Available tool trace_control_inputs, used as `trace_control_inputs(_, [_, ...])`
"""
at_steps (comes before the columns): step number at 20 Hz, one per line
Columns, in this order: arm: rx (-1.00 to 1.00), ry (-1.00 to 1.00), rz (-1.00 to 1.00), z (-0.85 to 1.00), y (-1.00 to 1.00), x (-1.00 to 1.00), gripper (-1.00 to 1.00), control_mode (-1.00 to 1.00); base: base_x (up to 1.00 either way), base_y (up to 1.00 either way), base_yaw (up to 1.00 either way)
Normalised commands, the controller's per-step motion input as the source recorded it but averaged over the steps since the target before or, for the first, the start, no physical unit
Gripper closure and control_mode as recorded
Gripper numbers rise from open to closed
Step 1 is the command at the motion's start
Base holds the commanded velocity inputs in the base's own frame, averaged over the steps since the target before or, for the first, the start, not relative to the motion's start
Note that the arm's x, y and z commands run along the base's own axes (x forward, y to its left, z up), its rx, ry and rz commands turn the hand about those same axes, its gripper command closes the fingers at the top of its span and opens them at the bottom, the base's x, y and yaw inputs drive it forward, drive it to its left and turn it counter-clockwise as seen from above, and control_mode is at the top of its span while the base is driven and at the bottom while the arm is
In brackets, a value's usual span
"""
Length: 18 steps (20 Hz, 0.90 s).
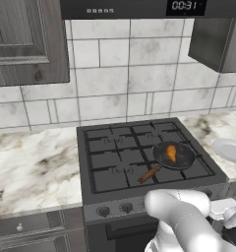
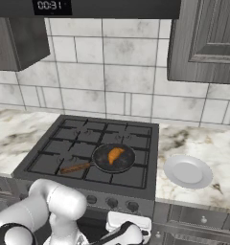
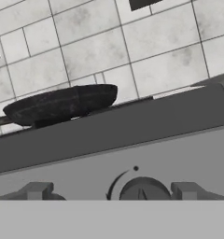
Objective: Pick the croissant and place it on the pan. Then turn on the stove to warm the croissant.
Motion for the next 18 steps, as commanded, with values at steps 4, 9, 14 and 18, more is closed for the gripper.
trace_control_inputs(4, [0.00, 0.00, 0.00, -0.08, 0.00, 0.13, -1.00, -1.00, 0.00, 0.00, 0.00])
trace_control_inputs(9, [0.00, 0.00, 0.00, -0.07, 0.00, 0.12, -1.00, -1.00, 0.00, 0.00, 0.00])
trace_control_inputs(14, [0.00, 0.00, 0.00, -0.15, 0.00, 0.06, -1.00, -1.00, 0.00, 0.00, 0.00])
trace_control_inputs(18, [0.00, 0.00, 0.00, -0.18, -0.02, 0.03, -1.00, -1.00, 0.00, 0.00, 0.00])
